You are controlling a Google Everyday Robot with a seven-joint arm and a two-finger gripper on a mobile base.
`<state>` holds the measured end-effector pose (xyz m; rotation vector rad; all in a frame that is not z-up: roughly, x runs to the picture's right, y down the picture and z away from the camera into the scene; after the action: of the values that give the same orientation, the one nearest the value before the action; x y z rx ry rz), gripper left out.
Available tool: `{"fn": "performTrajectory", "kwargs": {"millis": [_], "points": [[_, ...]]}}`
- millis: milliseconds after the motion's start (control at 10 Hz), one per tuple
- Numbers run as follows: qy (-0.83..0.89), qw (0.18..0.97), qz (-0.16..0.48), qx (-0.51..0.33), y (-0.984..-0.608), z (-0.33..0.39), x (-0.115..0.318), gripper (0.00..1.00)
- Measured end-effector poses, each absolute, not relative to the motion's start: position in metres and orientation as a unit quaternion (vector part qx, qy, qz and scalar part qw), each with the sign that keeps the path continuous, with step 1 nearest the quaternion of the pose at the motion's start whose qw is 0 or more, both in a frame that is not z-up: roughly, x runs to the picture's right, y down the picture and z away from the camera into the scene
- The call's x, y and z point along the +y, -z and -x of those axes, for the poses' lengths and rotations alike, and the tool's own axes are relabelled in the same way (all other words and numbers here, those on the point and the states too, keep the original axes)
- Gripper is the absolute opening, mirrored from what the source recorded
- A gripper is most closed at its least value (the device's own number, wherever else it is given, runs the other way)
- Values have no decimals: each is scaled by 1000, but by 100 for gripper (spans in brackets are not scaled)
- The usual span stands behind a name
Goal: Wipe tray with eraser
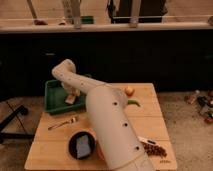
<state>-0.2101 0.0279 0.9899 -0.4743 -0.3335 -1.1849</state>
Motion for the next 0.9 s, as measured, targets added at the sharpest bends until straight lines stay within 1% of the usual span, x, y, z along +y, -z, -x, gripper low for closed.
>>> {"fn": "performTrajectory", "kwargs": {"millis": [100, 500, 900], "points": [[551, 788, 234, -143, -994, 198, 30, 0], [544, 794, 251, -107, -1006, 176, 23, 0], [538, 805, 231, -99, -1015, 186, 9, 0]]}}
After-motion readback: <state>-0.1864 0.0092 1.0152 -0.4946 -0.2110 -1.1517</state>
